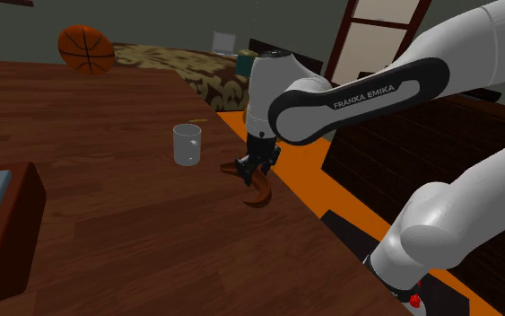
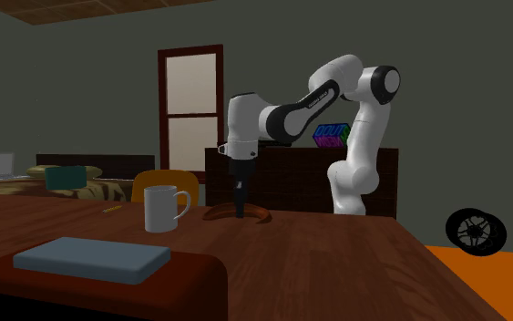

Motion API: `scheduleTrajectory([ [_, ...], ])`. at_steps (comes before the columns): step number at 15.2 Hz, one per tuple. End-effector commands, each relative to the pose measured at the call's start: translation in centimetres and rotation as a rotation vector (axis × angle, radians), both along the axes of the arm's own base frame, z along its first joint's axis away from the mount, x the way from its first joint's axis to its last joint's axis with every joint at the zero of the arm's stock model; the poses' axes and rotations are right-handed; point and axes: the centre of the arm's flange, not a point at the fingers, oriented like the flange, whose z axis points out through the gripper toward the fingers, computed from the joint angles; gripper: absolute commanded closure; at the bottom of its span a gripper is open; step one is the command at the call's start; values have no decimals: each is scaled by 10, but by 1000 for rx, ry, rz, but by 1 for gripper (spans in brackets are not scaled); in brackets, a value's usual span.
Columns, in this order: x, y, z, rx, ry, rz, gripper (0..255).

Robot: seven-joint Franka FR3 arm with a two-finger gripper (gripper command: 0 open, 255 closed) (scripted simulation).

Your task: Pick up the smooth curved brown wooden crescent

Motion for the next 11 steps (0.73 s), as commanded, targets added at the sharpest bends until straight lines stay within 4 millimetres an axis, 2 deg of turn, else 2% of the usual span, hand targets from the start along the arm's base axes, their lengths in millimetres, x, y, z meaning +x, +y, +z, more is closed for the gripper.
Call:
scheduleTrajectory([
  [1,0,0,-1,0,0,0,255],
  [8,0,0,-1,0,0,0,255],
  [11,0,0,15,0,0,0,255],
])
